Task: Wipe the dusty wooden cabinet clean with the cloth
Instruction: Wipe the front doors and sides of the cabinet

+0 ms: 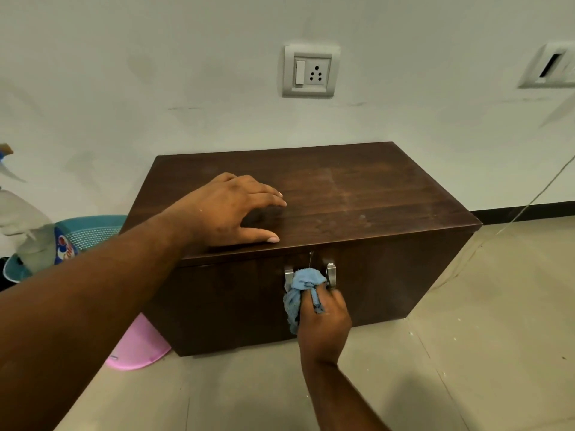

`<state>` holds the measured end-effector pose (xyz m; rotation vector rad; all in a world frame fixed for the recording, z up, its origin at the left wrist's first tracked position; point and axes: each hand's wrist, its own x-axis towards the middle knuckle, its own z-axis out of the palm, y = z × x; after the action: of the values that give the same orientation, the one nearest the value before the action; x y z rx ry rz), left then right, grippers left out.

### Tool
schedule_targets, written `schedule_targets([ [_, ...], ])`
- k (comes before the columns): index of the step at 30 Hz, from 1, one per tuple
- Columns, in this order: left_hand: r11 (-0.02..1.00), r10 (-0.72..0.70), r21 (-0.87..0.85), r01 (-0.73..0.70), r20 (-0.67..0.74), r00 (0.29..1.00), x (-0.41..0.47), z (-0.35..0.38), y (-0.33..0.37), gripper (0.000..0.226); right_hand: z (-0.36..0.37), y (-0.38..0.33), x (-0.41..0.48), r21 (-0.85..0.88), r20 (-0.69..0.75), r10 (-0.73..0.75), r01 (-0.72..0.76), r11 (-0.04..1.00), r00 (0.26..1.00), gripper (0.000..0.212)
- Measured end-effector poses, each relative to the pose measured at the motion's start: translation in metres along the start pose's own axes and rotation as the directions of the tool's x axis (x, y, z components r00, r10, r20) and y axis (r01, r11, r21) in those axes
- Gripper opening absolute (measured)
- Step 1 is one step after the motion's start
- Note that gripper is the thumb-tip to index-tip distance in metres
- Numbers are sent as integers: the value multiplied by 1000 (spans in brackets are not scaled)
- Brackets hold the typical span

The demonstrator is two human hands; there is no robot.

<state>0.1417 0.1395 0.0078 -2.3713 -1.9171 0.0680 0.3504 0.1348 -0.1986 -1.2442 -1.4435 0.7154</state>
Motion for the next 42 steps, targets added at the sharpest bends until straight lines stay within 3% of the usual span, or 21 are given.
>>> schedule_targets([
  [3,999,34,3,-34,-5,999,5,3,6,71,-2,10,-9,70,139,248,-260,963,959,16],
  [5,999,41,7,-41,-2,999,8,4,7,70,-5,6,-16,225,314,500,-574,787,807,23],
  [6,999,43,8,-43,-5,999,10,3,7,70,-5,-1,-20,320,379,552,-665,675,743,27],
  [7,999,44,6,-44,-14,999,11,3,7,69,-5,-7,-23,403,395,554,-680,613,733,27],
  [8,999,45,4,-45,-27,999,12,3,7,68,-4,-14,-25,450,376,512,-635,628,772,25],
  [10,999,48,0,-48,-49,998,15,3,6,67,1,-29,-28,434,299,365,-466,771,882,22],
  [14,998,65,7,-65,-45,997,17,6,8,68,4,-50,-21,34,238,219,-233,972,946,41],
  [16,997,74,16,-73,-47,996,17,6,9,68,3,-53,-10,-246,204,103,-51,968,974,46],
  [18,996,83,22,-82,-52,995,18,7,10,68,0,-54,3,-377,211,33,50,925,977,47],
  [26,995,86,-45,-85,17,996,16,9,14,81,-3,-43,14,-209,289,150,-91,974,946,33],
  [33,995,102,-32,-99,114,988,23,8,27,80,-4,-17,1,-133,301,-82,127,983,950,20],
  [37,995,94,-53,-89,109,990,23,9,26,80,2,-4,-3,-14,317,-35,41,999,948,24],
  [42,993,93,-87,-83,118,989,23,11,24,82,3,-5,-1,-9,335,1,3,1000,942,27],
])
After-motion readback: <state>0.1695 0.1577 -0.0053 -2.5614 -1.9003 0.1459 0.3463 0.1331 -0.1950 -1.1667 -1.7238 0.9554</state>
